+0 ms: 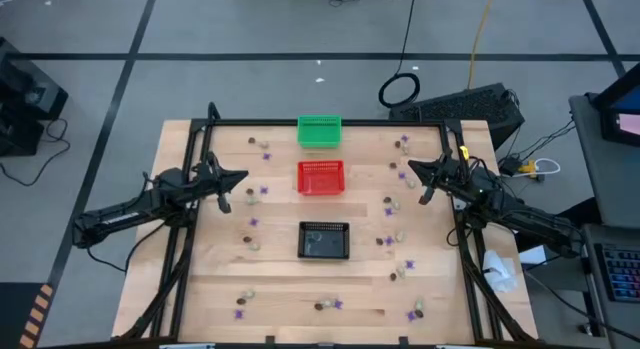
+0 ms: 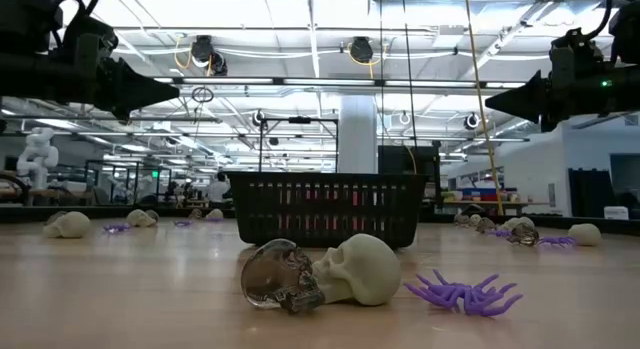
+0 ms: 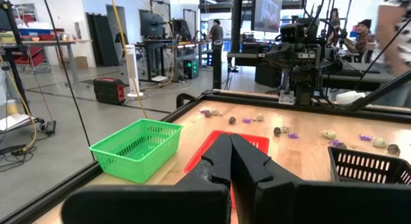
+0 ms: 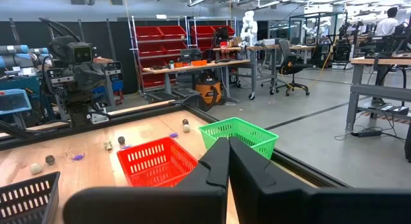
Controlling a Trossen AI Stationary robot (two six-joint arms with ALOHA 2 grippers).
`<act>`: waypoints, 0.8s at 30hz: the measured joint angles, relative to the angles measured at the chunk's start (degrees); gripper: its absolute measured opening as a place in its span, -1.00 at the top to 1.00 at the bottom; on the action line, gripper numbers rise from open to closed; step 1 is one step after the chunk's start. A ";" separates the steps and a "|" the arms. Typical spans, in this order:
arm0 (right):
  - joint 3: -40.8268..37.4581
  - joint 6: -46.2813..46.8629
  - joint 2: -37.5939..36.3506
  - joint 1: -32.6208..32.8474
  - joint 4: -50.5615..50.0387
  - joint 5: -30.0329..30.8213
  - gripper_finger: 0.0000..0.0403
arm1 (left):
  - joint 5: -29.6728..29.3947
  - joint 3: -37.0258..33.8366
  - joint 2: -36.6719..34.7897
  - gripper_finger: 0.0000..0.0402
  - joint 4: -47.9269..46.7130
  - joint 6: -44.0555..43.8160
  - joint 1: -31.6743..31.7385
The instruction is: Sort Halloween decoration
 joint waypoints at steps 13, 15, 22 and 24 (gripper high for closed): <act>0.00 0.00 0.00 -0.02 -0.02 0.00 1.00 | -0.02 0.01 -0.02 1.00 0.00 -0.01 0.00; 0.02 -0.02 0.00 -0.02 0.04 0.00 1.00 | -0.02 0.00 -0.01 1.00 -0.01 -0.02 0.00; 0.00 -0.22 0.00 0.00 1.51 0.02 1.00 | -0.01 0.01 -0.02 1.00 0.01 -0.01 0.00; 0.01 -0.44 0.00 0.00 1.77 0.02 1.00 | -0.01 0.01 -0.01 1.00 0.00 0.00 0.00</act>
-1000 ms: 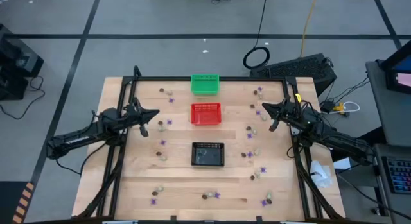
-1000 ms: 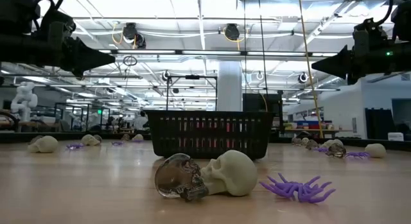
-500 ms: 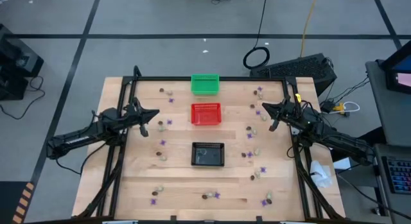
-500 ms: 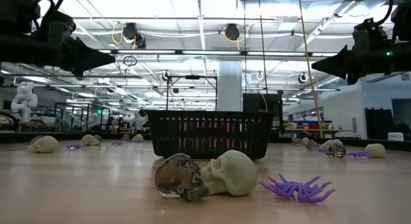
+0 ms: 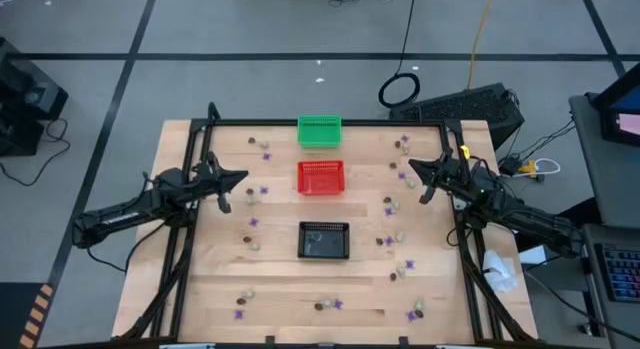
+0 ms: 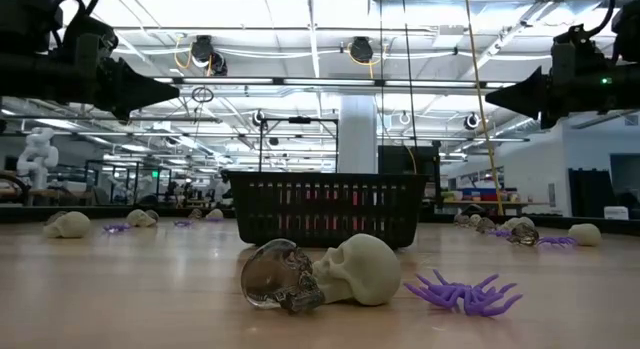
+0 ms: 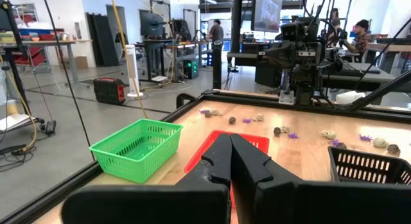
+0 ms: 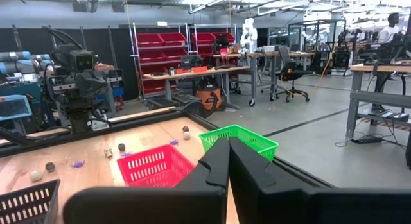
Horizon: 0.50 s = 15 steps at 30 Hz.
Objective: Sort Halloween decoration
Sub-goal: Put the black skull toy into the red basket
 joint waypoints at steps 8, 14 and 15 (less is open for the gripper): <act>-0.01 3.25 0.29 0.00 -0.84 -0.02 1.00 | 0.01 -0.01 0.00 1.00 0.01 -0.01 0.00; 0.25 7.08 3.64 -0.01 -3.31 0.25 1.00 | 0.01 -0.02 -0.01 1.00 0.01 -0.01 0.00; 0.58 7.87 4.68 0.00 -3.65 0.79 1.00 | -0.01 0.01 -0.02 1.00 0.01 0.01 0.00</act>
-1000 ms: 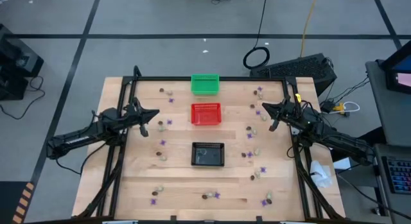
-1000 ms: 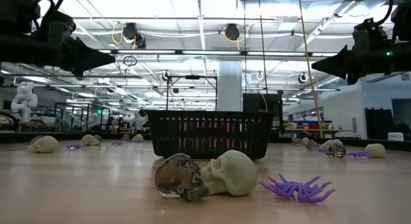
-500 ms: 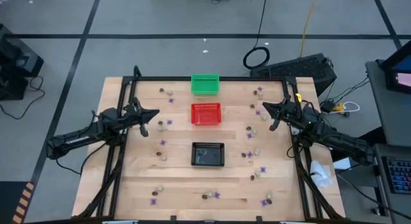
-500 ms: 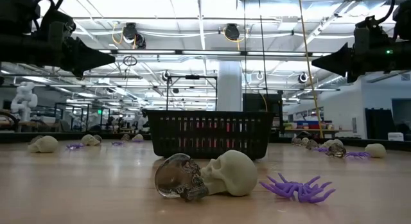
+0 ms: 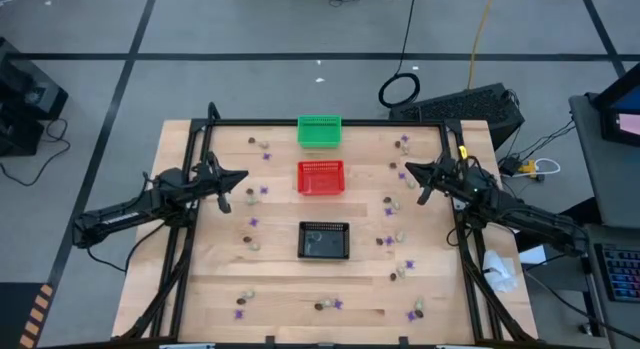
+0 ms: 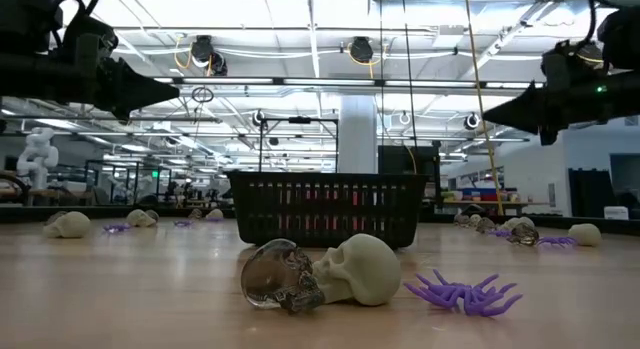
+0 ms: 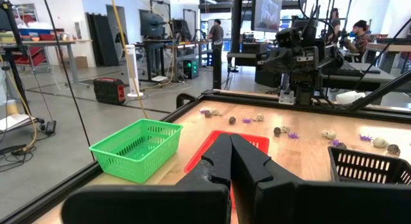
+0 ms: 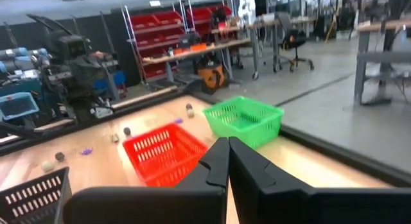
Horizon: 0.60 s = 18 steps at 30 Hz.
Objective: Sort Halloween decoration
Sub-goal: Put the black skull toy into the red basket
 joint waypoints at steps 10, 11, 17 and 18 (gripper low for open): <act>8.16 2.84 15.59 1.27 -1.78 3.23 1.00 | 0.00 -0.02 0.00 1.00 0.00 -0.02 0.00; 9.17 2.84 17.55 1.22 -2.96 4.25 1.00 | 0.00 -0.01 0.00 1.00 -0.01 -0.02 0.00; 16.39 4.13 29.62 1.22 -7.75 7.21 1.00 | 0.02 0.00 0.00 1.00 0.00 0.00 0.00; 17.72 4.69 31.68 1.22 -8.25 7.21 1.00 | 0.02 -0.01 0.01 1.00 0.00 -0.02 0.00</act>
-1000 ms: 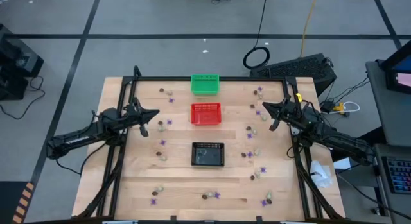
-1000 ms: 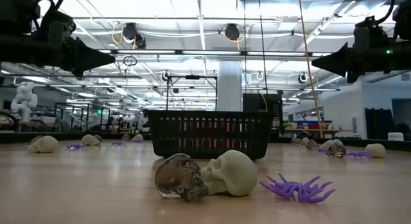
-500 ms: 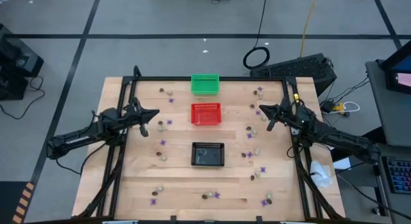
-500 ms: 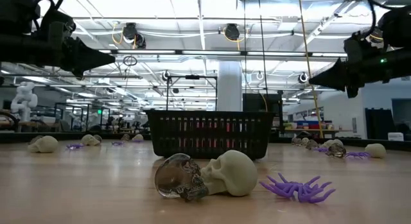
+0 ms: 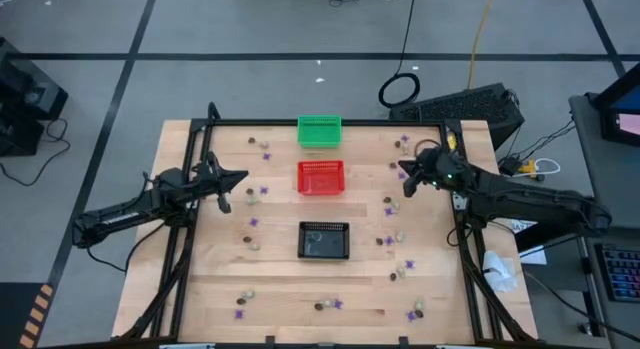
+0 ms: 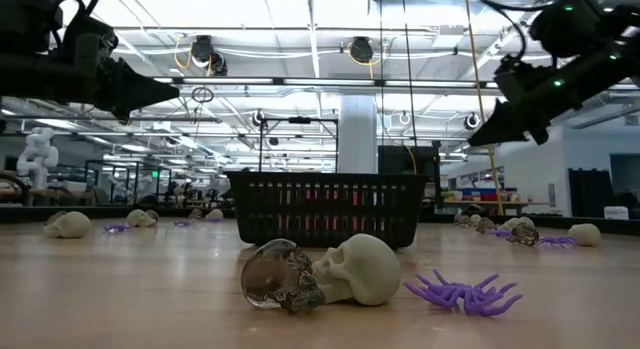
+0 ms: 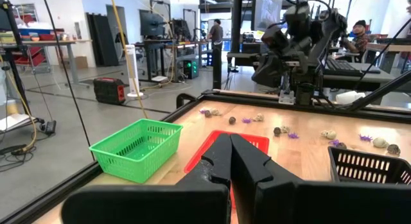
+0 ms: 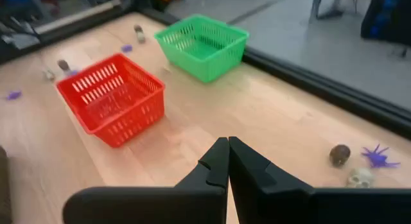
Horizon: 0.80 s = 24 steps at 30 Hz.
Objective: Sort Halloween decoration
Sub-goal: Put the black skull toy into the red basket
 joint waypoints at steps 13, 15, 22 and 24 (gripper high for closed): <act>21.16 3.82 23.47 -6.08 -18.63 1.46 0.76 | -0.01 0.00 0.00 1.00 0.00 0.01 0.00; 23.33 4.68 26.33 -8.49 -20.82 -2.39 0.76 | -0.01 0.00 -0.01 1.00 0.02 0.02 0.00; 28.63 0.79 33.56 -14.36 -24.72 -6.61 0.82 | -0.01 0.01 0.00 1.00 0.00 0.00 0.00; 30.07 -0.32 34.78 -15.74 -26.13 -6.64 0.82 | -0.01 0.00 0.00 1.00 0.00 0.00 0.00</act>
